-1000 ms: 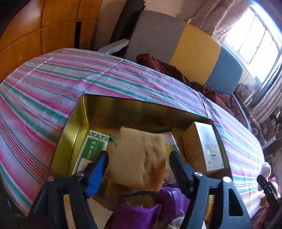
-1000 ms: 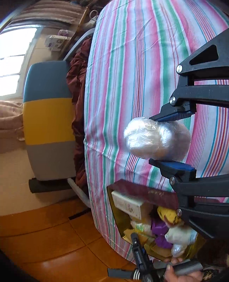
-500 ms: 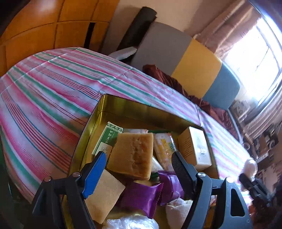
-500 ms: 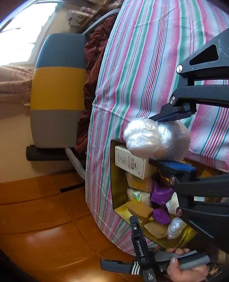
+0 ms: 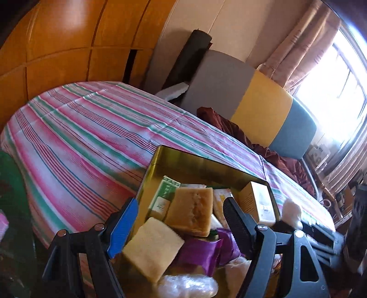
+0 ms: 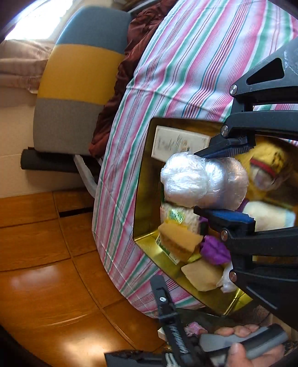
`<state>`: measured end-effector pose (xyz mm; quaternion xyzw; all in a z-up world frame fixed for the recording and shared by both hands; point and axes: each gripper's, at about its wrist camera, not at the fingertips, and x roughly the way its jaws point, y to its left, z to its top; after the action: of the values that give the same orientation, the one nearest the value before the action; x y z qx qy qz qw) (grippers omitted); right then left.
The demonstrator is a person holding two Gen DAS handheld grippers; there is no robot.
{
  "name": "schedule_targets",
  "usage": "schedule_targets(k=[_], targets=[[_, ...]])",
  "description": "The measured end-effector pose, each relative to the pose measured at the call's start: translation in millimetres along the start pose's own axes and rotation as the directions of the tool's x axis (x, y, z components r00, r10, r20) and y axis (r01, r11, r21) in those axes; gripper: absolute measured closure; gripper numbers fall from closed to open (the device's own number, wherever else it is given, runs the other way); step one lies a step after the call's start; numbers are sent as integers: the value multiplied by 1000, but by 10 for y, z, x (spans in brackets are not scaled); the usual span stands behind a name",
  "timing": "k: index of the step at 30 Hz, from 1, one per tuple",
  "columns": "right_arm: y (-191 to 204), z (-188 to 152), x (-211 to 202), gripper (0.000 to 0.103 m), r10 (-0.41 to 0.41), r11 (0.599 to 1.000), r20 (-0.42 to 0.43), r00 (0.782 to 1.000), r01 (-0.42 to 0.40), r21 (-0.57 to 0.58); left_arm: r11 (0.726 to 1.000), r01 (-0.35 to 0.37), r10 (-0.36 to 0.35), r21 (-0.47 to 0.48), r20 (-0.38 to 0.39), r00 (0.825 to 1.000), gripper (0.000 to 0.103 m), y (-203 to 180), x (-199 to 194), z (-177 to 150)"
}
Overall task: Organize objects
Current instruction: 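Lower the sponge and plastic bundle into the tray and open both tools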
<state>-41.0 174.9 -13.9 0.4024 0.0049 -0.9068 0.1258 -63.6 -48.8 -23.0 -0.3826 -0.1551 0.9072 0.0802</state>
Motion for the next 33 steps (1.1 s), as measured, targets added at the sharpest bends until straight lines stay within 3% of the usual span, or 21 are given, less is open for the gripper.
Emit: schedule_targets(k=[11, 29, 30, 33], targets=[[286, 367, 684, 63, -48, 992, -112, 993, 35, -119, 1000, 16, -15, 17, -10, 1000, 25, 1, -32, -40], [240, 531, 1099, 62, -94, 994, -159, 983, 84, -67, 1000, 24, -24, 2, -1, 1000, 26, 31, -59, -16], [239, 534, 1119, 61, -89, 995, -163, 983, 80, -63, 1000, 27, -27, 0, 2, 1000, 26, 34, -66, -16], [238, 529, 1144, 46, -75, 996, -175, 982, 67, -50, 1000, 27, -27, 2, 5, 1000, 26, 36, -75, -13]])
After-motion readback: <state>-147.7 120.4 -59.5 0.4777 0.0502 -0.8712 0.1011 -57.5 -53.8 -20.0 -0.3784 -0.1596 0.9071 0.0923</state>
